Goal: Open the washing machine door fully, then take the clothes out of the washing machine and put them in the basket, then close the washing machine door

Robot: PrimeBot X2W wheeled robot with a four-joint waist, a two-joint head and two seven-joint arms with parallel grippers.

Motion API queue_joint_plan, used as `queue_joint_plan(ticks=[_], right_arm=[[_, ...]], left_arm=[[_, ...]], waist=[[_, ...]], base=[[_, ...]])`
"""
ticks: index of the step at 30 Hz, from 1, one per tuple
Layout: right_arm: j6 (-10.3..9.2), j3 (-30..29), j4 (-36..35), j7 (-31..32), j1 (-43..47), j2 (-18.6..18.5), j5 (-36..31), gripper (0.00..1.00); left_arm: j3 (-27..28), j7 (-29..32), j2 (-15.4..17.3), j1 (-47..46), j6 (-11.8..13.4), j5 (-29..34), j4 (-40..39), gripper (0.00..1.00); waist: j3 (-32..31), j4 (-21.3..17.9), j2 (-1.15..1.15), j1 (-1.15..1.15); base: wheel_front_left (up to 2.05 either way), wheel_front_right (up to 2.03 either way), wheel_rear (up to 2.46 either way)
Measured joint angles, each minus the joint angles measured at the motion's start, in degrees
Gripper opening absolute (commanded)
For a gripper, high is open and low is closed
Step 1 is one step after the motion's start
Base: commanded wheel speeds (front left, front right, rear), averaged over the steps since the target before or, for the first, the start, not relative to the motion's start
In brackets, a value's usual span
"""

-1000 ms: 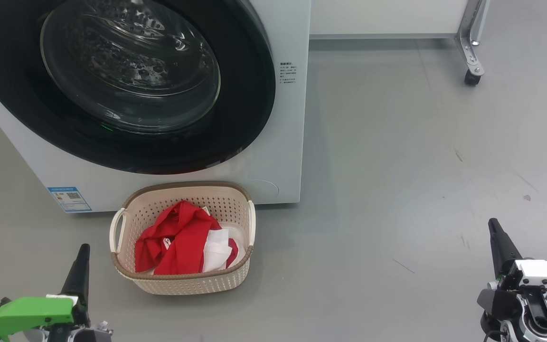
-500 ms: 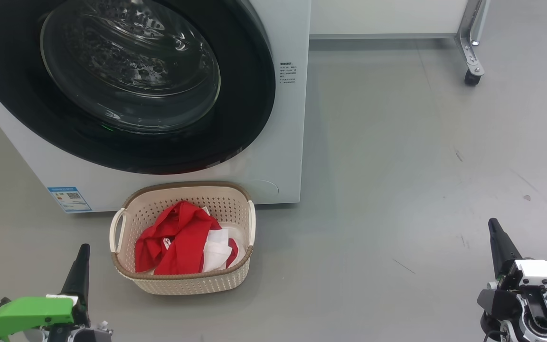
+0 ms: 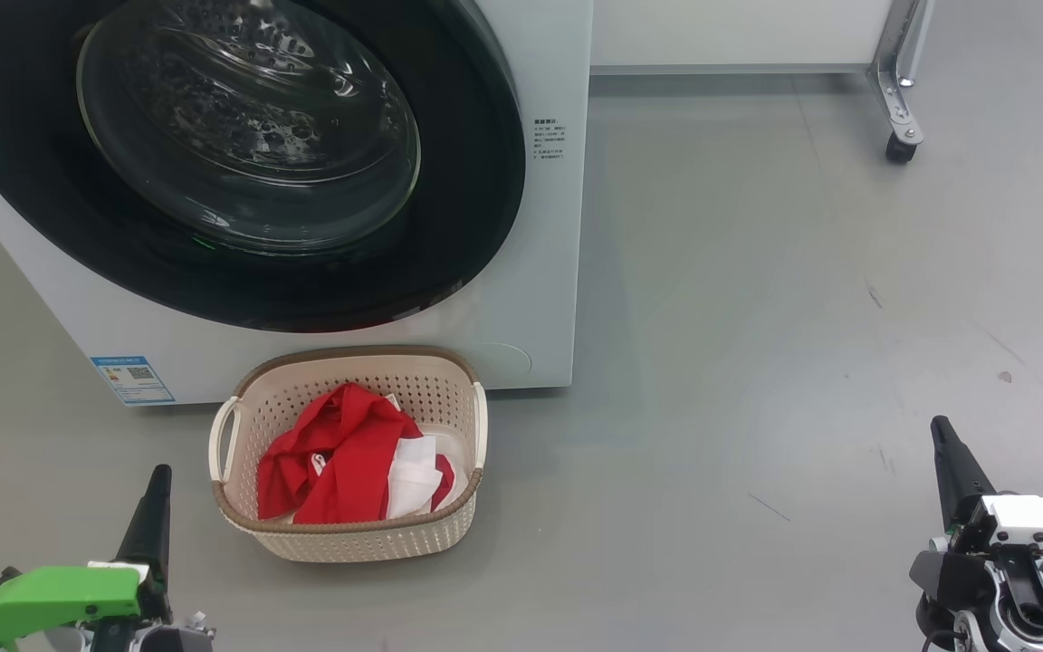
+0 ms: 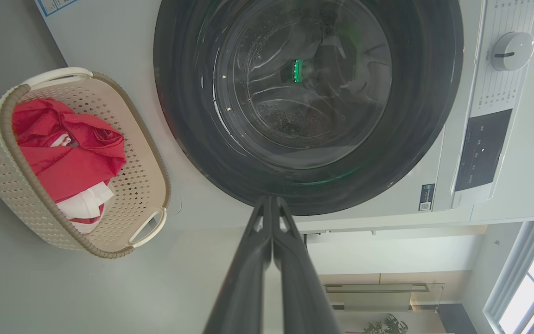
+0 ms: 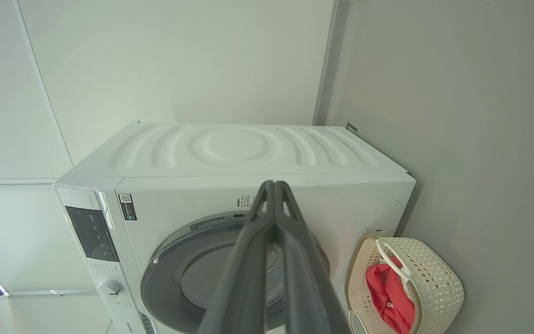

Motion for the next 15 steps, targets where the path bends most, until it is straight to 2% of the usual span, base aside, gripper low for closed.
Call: queue_joint_plan(ticks=[15], right_arm=[[0.0, 0.01, 0.0, -0.01, 0.0, 0.0, 0.0, 0.0]], left_arm=[[0.0, 0.0, 0.0, 0.0, 0.0, 0.0, 0.0, 0.0]], waist=[[0.0, 0.0, 0.0, 0.0]], base=[[0.0, 0.0, 0.0]])
